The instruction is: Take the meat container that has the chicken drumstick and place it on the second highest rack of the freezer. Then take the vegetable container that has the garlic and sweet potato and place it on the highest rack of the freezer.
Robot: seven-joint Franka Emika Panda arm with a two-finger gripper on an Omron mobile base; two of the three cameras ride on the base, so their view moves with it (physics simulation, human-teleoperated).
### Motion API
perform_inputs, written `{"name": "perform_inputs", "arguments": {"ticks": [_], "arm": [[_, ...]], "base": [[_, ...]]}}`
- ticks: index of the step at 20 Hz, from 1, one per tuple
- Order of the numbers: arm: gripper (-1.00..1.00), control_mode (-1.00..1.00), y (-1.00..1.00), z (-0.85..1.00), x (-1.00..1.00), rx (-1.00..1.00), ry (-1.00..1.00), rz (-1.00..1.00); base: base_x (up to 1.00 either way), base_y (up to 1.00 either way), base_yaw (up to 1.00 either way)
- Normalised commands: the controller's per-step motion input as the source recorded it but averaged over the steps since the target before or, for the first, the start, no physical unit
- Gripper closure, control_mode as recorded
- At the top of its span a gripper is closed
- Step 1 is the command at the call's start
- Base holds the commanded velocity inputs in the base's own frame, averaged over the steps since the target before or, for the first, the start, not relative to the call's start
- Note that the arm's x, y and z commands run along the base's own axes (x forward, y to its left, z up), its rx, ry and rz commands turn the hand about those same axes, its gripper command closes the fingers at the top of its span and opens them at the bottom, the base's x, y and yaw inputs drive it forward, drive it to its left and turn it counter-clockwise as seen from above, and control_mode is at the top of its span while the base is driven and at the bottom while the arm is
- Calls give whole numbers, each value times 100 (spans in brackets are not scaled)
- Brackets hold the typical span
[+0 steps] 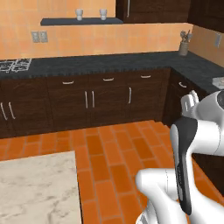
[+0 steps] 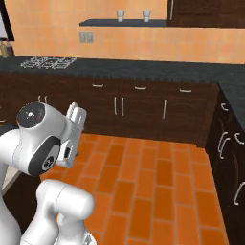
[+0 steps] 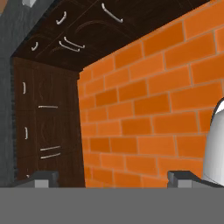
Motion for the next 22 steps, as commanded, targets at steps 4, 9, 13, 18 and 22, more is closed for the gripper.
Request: {"name": "perform_inputs", "arguments": {"ticks": [4,9,13,18,22], "arm": [[-100,100,0,0,0,0,0,0],[-100,100,0,0,0,0,0,0],[-100,100,0,0,0,0,0,0],[-100,100,0,0,0,0,0,0],[-100,100,0,0,0,0,0,0]], "base": [[100,-20,-30],[100,-54,-33],[97,-72,-39],[91,-22,-47],[88,49,-61]]}}
